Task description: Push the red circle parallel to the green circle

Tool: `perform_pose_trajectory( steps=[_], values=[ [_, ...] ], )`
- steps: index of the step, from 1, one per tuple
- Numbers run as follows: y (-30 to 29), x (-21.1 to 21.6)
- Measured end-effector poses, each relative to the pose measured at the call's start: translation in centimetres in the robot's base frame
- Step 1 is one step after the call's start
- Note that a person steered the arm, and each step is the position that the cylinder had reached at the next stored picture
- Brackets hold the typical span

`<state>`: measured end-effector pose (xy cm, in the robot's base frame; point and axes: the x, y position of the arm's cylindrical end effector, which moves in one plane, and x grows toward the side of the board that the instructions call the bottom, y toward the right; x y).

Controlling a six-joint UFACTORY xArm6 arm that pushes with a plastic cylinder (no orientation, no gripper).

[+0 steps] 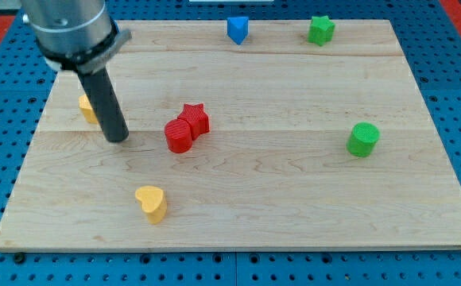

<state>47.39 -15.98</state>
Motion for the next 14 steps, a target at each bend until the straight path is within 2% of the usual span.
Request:
perform_pose_trajectory(
  steps=[1,4,8,9,10,11,12,13,14],
  values=[
    [0.9,1.5],
    [0.9,-0.7],
    [0.8,-5.7],
    [1.3,-5.8],
    [2.9,-7.9],
    [9.0,-11.8],
    [16.7,-11.1],
    [10.0,-9.9],
    [6.2,-6.8]
  ],
)
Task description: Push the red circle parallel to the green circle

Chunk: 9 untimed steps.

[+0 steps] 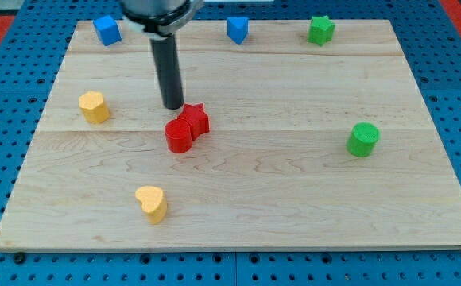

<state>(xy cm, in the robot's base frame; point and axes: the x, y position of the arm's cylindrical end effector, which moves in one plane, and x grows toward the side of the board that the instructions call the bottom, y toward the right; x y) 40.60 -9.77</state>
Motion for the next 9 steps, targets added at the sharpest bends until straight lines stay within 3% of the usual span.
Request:
perform_pose_trajectory(
  steps=[1,2,3,4,6,7,8,9],
  values=[
    [-0.2,5.8],
    [1.8,6.3],
    [-4.1,8.3],
    [1.6,10.5],
    [17.1,7.9],
    [20.2,3.4],
    [22.1,2.5],
    [18.4,1.5]
  ],
)
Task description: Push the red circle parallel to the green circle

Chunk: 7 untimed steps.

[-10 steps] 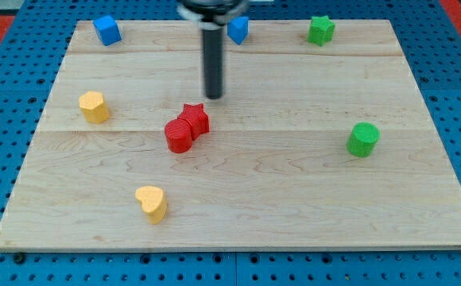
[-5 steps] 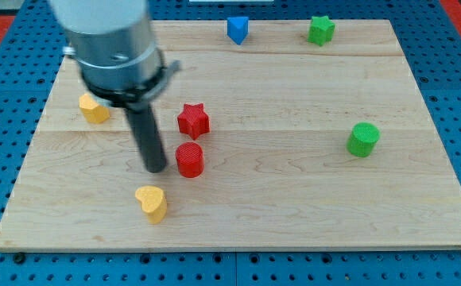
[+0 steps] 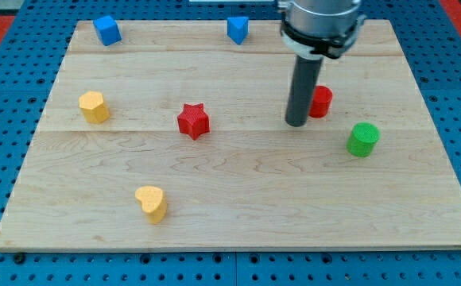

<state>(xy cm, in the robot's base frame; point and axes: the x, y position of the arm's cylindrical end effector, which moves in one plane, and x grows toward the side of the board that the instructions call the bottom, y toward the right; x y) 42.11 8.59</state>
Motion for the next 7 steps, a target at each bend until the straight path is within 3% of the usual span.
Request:
perform_pose_trajectory(
  steps=[2,3,4,7],
  values=[
    [2.7,-2.1],
    [1.3,-3.4],
    [5.0,-3.6],
    [5.9,-4.0]
  ],
)
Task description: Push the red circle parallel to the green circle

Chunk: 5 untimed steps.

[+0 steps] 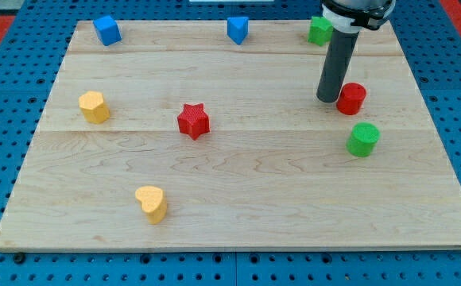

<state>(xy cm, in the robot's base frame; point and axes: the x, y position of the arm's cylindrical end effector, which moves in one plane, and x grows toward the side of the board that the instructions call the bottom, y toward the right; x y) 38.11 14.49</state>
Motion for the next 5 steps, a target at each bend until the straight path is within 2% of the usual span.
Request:
perform_pose_trajectory(
  steps=[2,3,5],
  values=[
    [-0.2,-0.7],
    [-3.0,-2.3],
    [-15.9,-2.2]
  ],
)
